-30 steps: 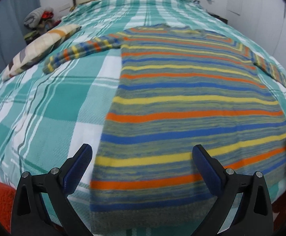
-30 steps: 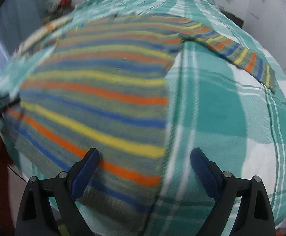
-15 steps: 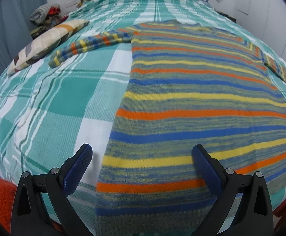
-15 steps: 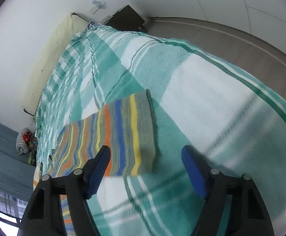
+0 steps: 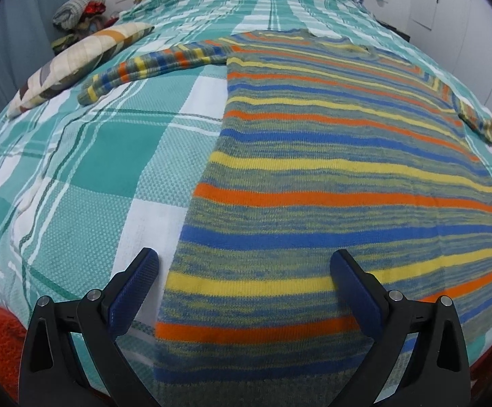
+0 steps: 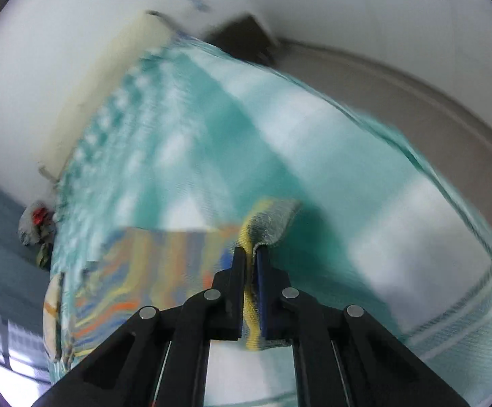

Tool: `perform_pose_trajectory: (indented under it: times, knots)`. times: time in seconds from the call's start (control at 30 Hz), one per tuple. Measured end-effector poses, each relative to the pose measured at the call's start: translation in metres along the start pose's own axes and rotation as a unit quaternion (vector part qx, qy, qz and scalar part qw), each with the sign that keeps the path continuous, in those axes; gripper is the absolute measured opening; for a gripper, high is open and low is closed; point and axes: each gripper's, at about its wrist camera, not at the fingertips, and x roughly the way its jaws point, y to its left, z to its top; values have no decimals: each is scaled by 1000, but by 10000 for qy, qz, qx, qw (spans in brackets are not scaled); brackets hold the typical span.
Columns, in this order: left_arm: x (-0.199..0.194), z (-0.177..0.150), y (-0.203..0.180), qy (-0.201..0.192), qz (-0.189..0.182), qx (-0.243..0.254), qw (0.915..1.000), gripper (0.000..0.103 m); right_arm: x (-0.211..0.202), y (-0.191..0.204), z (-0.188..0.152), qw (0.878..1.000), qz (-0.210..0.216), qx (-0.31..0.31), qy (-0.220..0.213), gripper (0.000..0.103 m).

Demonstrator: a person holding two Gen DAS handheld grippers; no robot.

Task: Fold small clothes
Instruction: 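Fold the held sleeve across the sweater body toward the collar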

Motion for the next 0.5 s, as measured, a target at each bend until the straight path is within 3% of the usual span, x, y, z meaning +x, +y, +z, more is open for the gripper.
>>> perform_pose_trajectory:
  times: [0.1, 0.23, 0.37, 0.43, 0.47, 0.5]
  knots:
    - [-2, 4, 0, -33, -109, -31, 9999, 102, -15, 80, 7, 9952, 757, -622, -79, 7]
    - [-4, 7, 1, -117, -124, -24, 9999, 102, -3, 208, -9, 9722, 1770, -1488, 368, 6]
    - [-3, 6, 5, -80, -125, -69, 9999, 102, 34, 296, -50, 9512, 2182, -2017, 837, 8]
    - [1, 5, 7, 4, -128, -92, 9999, 102, 67, 328, -72, 9409, 2233, -2220, 1252, 24]
    - [2, 4, 7, 13, -123, -100, 9999, 102, 80, 333, -81, 9385, 2184, -2229, 1475, 48]
    - [2, 4, 8, 9, -128, -105, 9999, 102, 95, 338, -86, 9387, 2084, -2207, 1634, 56]
